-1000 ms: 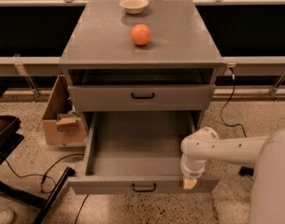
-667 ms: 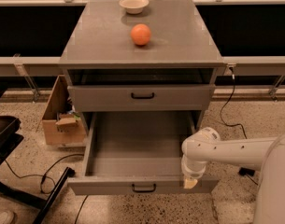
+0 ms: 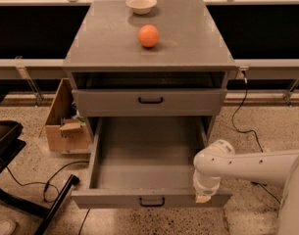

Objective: Open middle drawer

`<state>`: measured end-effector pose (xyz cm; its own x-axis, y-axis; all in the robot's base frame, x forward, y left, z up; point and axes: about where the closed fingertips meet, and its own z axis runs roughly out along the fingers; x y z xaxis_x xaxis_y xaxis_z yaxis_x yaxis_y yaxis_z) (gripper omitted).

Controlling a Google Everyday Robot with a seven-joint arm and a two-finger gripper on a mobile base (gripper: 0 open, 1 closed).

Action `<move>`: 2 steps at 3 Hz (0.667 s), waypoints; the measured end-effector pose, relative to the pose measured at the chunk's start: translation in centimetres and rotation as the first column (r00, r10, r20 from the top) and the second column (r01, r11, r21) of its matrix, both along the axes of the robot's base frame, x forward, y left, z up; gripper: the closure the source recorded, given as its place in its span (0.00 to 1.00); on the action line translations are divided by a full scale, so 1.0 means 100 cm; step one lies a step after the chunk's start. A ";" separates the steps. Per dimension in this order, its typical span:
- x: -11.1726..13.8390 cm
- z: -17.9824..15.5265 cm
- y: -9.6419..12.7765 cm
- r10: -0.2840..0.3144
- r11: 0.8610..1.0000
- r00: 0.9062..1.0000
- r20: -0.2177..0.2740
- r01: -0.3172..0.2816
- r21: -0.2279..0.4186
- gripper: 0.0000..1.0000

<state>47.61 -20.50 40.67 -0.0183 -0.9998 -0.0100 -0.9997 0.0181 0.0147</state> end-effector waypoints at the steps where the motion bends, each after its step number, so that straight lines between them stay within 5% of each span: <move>1: -0.010 0.000 -0.002 -0.002 1.000 1.000 -0.008 0.002 -0.002 1.00; 2: -0.020 0.004 0.001 -0.011 1.000 1.000 0.001 0.011 0.020 1.00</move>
Offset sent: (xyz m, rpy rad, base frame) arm -0.4711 -0.1800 0.0172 -0.0501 0.3634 -0.1151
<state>45.61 -20.36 41.07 -0.0292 -0.9991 -0.0298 -0.9995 0.0288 0.0140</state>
